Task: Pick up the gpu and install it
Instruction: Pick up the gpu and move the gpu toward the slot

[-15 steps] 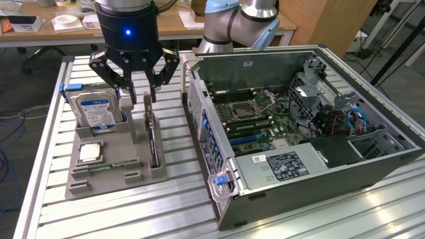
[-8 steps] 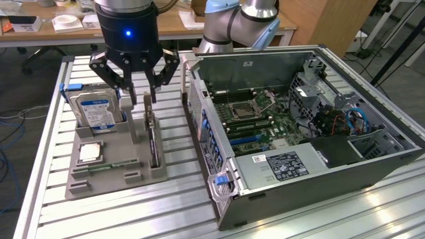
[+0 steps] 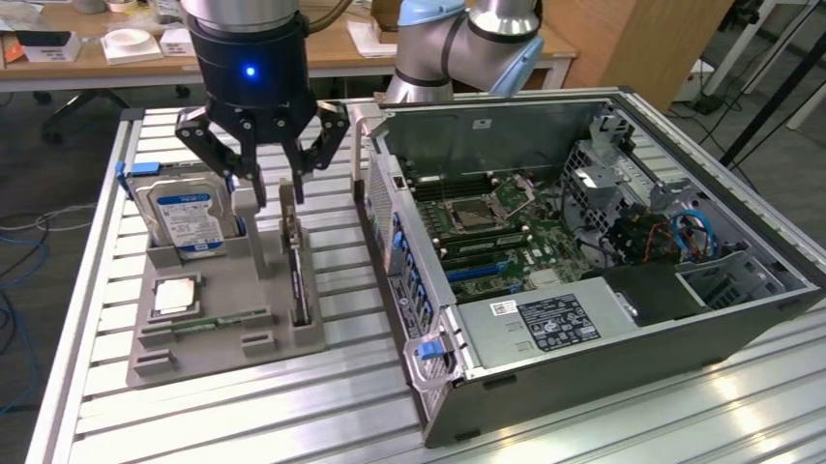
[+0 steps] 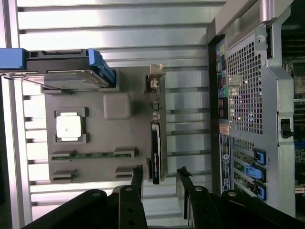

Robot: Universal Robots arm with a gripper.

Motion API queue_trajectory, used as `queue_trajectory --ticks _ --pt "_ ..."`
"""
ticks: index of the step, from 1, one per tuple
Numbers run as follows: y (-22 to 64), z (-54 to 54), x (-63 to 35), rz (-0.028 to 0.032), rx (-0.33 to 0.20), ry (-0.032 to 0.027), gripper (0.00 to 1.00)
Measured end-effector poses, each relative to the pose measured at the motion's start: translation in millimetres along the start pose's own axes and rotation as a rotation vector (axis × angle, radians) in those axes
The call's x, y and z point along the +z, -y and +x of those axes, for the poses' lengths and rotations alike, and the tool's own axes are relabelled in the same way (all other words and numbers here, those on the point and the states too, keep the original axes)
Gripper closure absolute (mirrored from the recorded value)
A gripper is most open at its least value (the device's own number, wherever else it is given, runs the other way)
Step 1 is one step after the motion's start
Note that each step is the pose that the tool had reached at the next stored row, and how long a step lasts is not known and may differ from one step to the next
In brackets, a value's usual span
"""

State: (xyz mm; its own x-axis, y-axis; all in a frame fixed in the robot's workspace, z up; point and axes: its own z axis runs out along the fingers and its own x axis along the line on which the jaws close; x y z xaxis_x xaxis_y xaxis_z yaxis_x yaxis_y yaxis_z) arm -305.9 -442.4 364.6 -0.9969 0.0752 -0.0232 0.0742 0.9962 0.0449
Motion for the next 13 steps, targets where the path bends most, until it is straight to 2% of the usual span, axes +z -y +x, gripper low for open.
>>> queue_trajectory --ticks 13 --pt "0.9 0.1 8.7 0.0000 0.000 -0.0002 0.58"
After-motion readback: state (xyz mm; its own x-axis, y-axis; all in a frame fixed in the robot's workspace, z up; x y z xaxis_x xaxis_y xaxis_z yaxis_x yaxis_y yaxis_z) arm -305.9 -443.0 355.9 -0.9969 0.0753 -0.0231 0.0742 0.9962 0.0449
